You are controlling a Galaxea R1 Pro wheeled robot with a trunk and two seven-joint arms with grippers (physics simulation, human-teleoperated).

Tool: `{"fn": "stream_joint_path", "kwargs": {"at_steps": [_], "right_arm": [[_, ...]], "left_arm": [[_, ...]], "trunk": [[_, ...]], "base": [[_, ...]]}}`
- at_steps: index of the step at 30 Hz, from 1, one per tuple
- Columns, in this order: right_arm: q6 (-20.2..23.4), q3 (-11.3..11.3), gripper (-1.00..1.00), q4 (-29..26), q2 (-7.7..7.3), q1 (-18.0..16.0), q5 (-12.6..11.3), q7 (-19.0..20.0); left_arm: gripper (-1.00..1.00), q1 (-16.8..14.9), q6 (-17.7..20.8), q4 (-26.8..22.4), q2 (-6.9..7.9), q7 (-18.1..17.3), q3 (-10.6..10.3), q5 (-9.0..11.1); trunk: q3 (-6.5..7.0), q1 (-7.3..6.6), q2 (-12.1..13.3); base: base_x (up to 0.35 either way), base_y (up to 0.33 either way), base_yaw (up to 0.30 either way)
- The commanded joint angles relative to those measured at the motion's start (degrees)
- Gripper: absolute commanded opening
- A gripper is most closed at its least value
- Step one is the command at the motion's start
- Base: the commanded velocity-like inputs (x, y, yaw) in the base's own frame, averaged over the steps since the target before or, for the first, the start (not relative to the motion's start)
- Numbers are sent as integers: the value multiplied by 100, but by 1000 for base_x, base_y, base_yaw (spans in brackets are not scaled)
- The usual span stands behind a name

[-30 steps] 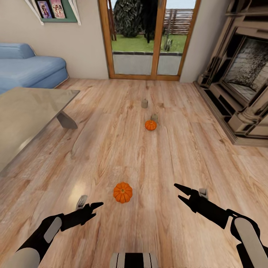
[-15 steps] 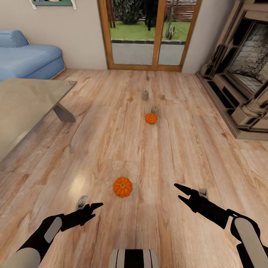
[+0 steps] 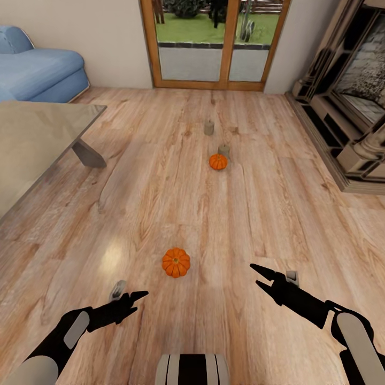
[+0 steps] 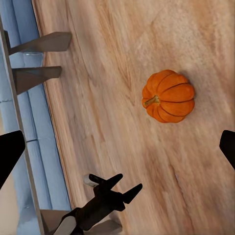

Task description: Place each of the two pumpkins and all three candles from the living room inside a cabinet in the living room (use any cabinet), then make sure every cabinet is closed, and position the cauldron so it is next to a table in the living room.

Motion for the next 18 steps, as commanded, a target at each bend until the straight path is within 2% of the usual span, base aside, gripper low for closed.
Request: {"fn": "stream_joint_path", "kwargs": {"at_steps": [1, 7, 18], "right_arm": [[26, -7, 100, 1, 1, -3, 58, 59], [26, -5, 100, 1, 1, -3, 62, 59], [26, -5, 100, 1, 1, -3, 63, 59]], "left_arm": [[100, -2, 35, -4, -1, -10, 15, 9], [100, -2, 35, -4, 19, -10, 15, 9], [100, -2, 35, -3, 41, -10, 15, 9]], "trunk": [[-3, -1, -1], [-3, -1, -1], [-3, -1, -1]], "base": [[0, 0, 0], [10, -5, 0], [119, -95, 0]]}}
